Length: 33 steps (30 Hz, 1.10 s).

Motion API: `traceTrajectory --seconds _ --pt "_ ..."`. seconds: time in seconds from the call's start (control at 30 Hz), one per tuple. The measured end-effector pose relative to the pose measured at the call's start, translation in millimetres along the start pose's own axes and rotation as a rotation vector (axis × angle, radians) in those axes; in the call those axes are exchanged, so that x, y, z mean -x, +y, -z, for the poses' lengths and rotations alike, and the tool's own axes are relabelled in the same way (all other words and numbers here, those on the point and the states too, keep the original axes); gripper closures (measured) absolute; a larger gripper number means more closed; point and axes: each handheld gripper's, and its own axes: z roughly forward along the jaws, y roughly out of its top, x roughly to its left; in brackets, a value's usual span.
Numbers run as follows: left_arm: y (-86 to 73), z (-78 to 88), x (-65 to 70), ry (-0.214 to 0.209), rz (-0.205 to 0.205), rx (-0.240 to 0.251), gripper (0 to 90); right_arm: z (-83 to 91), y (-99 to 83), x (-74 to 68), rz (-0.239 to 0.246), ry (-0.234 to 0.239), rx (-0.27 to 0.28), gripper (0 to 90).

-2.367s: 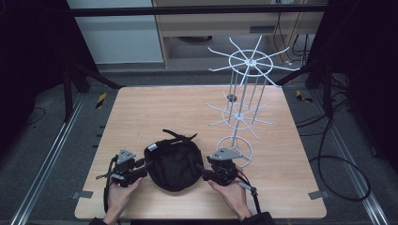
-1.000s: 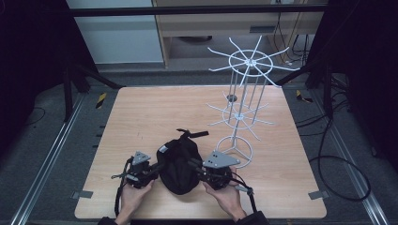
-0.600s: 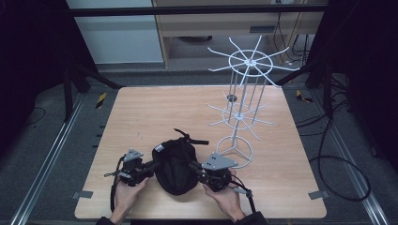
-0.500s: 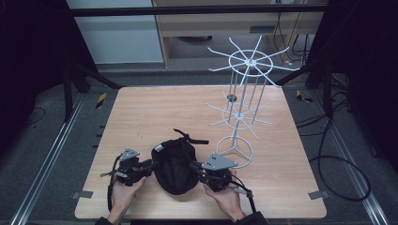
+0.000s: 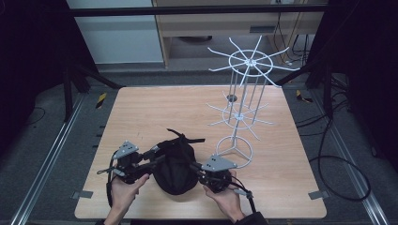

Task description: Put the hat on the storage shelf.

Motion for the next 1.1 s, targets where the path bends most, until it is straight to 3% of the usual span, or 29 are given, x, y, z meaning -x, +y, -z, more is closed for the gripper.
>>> traceTrajectory --seconds 0.23,0.43,0.57,0.7,0.77,0.87,0.97,1.1 --pt "12.5 -8.1 13.7 -0.013 -0.021 0.016 37.2 -0.1 0.1 -0.4 0.004 0.002 -0.004 82.8" --pt "18.6 -26.0 27.2 -0.032 -0.022 -0.011 36.6 -0.2 -0.3 -0.8 0.009 0.003 -0.005 82.8" --pt "23.1 -43.0 35.5 -0.038 -0.003 -0.029 36.4 -0.7 -0.2 -2.0 0.015 0.007 -0.006 82.8" --pt "25.1 -55.8 37.0 -0.010 -0.001 -0.063 37.0 -1.2 0.0 -4.5 0.027 0.020 -0.008 82.9" --pt "24.2 -60.4 36.5 0.018 0.004 -0.086 39.3 -1.4 0.0 -5.6 0.036 0.025 -0.009 82.9" --pt "21.7 -63.4 34.2 0.015 0.025 -0.101 44.2 -1.8 -0.3 -7.0 0.047 0.032 -0.012 82.9" --pt "20.1 -62.9 32.8 0.041 0.038 -0.102 56.9 -3.8 -1.2 -8.8 0.052 0.040 -0.020 82.8" --pt "18.9 -62.1 30.0 0.020 0.070 -0.097 67.0 -4.8 -1.3 -9.9 0.049 0.047 -0.025 82.1"
